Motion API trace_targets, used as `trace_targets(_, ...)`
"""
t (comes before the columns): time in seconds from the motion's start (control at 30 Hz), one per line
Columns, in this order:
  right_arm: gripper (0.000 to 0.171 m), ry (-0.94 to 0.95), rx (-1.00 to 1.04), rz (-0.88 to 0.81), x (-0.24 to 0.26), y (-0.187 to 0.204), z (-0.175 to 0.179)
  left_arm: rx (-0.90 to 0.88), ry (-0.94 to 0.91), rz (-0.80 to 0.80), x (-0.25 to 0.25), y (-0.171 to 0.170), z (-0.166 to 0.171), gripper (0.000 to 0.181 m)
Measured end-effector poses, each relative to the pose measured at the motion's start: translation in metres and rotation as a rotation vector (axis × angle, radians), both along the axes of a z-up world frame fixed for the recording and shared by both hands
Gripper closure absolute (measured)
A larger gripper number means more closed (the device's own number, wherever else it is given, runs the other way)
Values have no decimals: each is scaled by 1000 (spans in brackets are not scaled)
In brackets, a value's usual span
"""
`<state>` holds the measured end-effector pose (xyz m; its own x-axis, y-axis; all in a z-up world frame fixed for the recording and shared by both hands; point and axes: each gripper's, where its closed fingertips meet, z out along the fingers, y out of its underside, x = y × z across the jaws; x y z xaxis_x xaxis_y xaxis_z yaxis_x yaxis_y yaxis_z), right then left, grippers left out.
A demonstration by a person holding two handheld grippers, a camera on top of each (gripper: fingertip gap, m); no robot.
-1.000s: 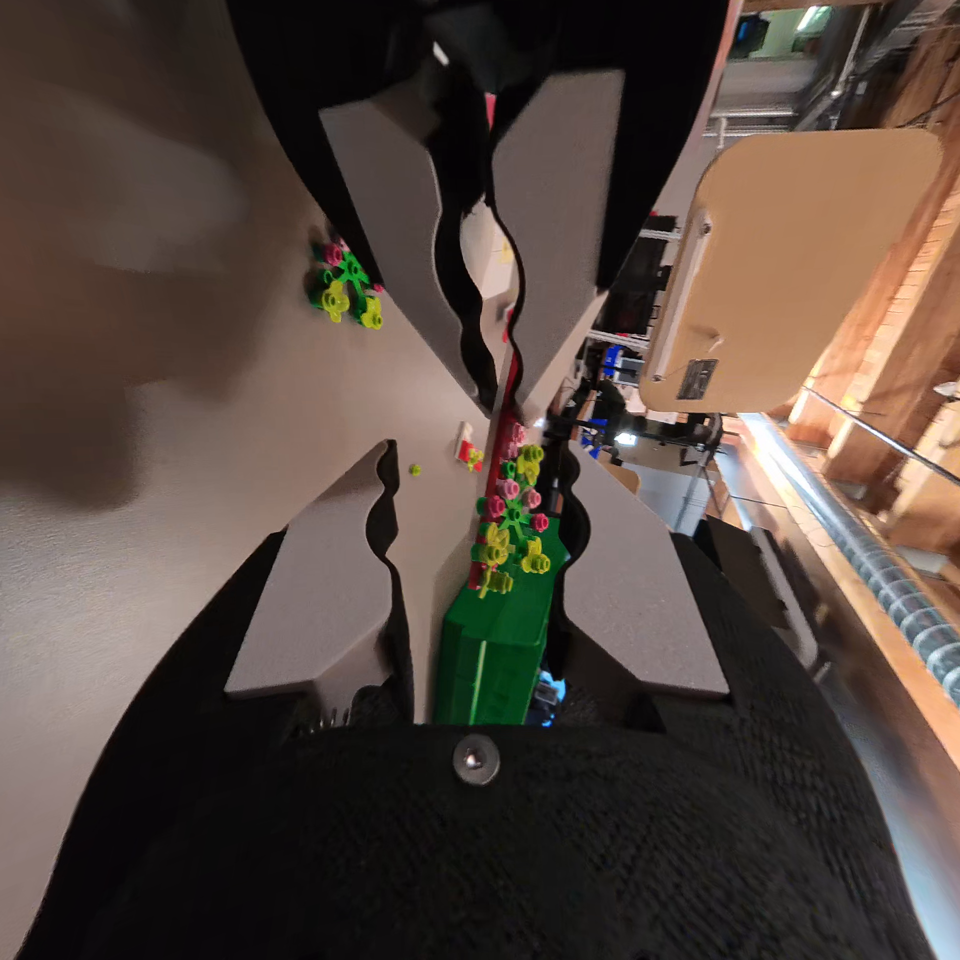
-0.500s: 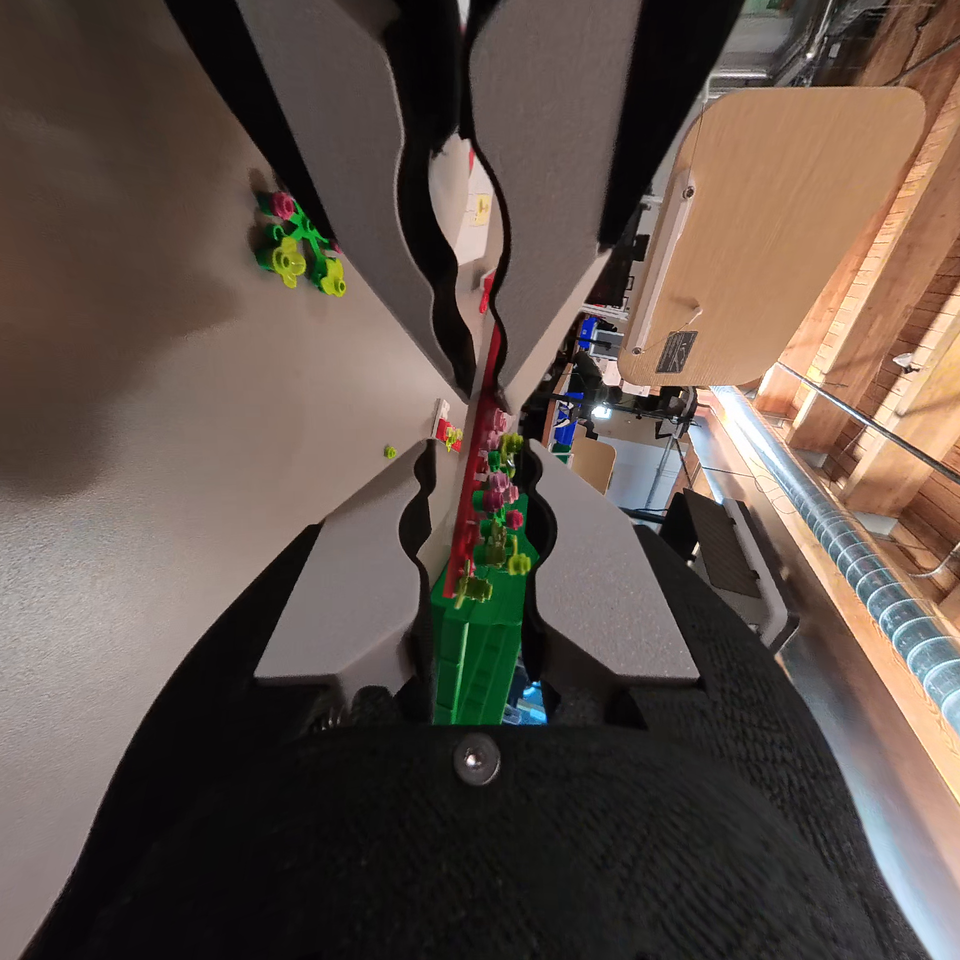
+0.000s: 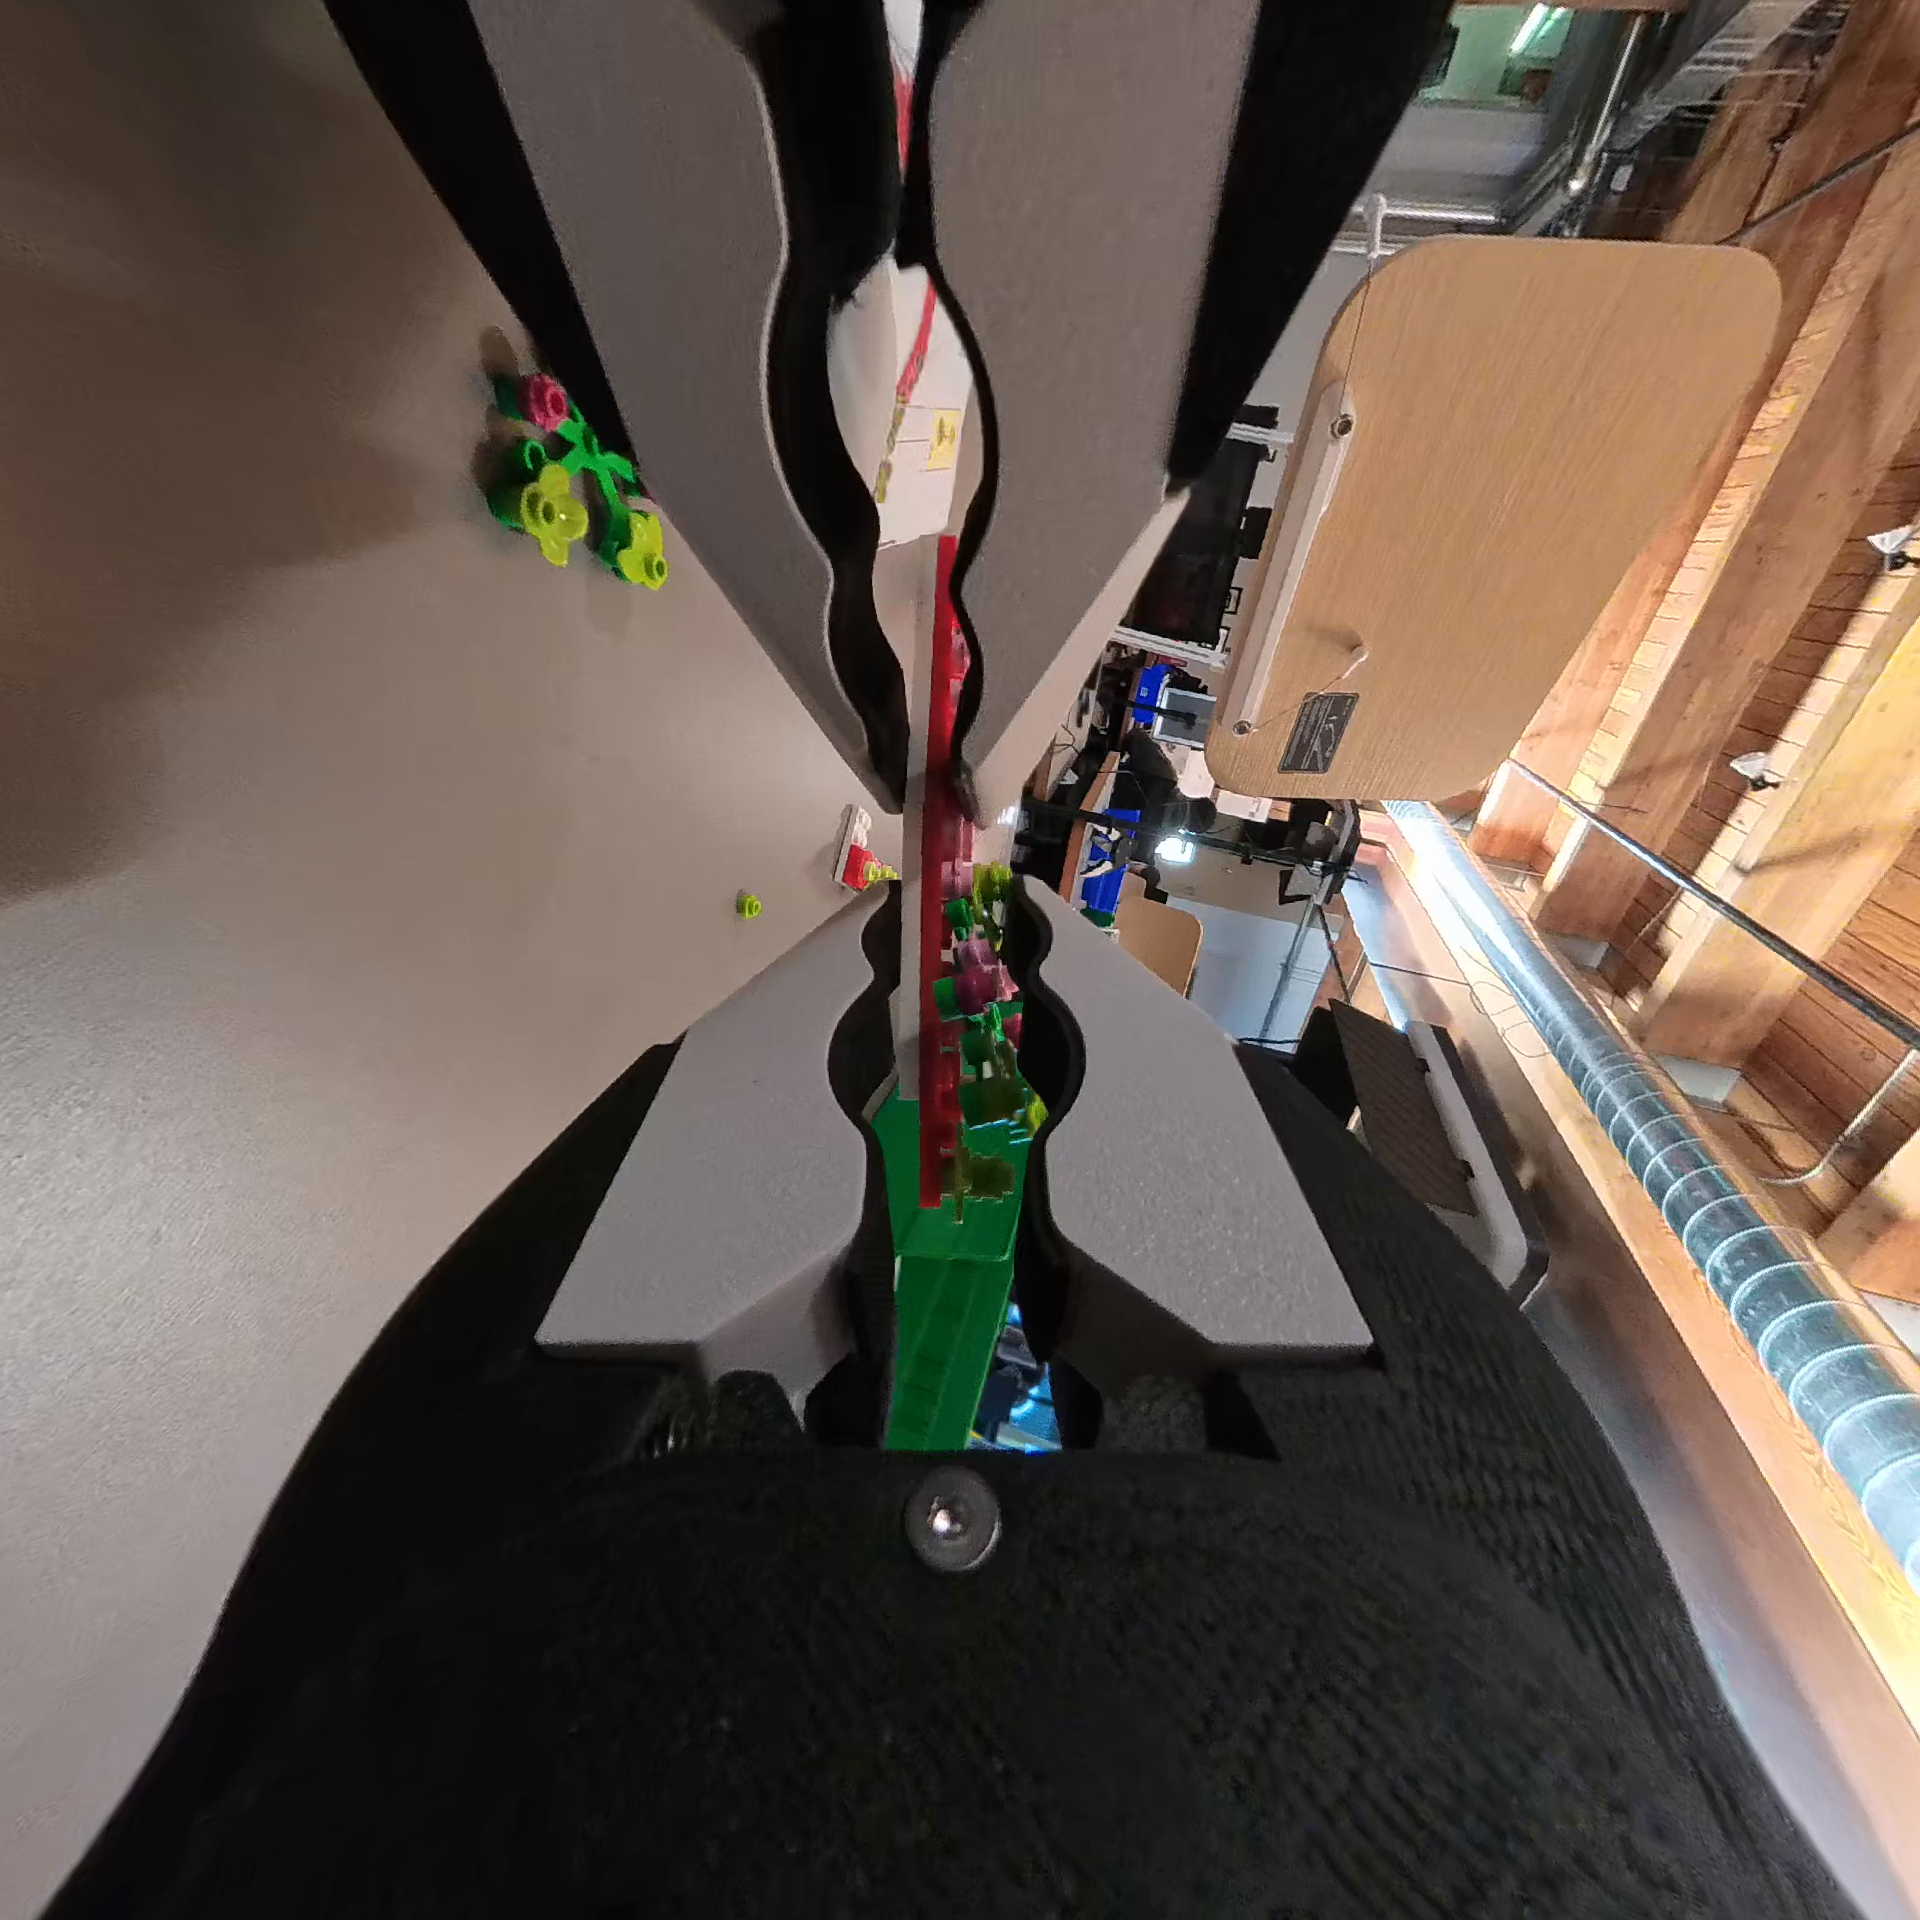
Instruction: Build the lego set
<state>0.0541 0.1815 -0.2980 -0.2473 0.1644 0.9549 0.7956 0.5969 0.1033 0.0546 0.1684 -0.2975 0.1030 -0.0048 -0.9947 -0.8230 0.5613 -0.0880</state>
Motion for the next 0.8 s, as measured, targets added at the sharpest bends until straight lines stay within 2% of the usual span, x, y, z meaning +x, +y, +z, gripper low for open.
trace_targets(0.5, 150, -41, -74, -1, 2, 1, -11, -27, 35, 1, 2, 1, -7, 176)
trace_targets(0.8, 151, -24, -41, 11, 2, 1, -8, -42, 8, -3, 2, 1, -5, 176)
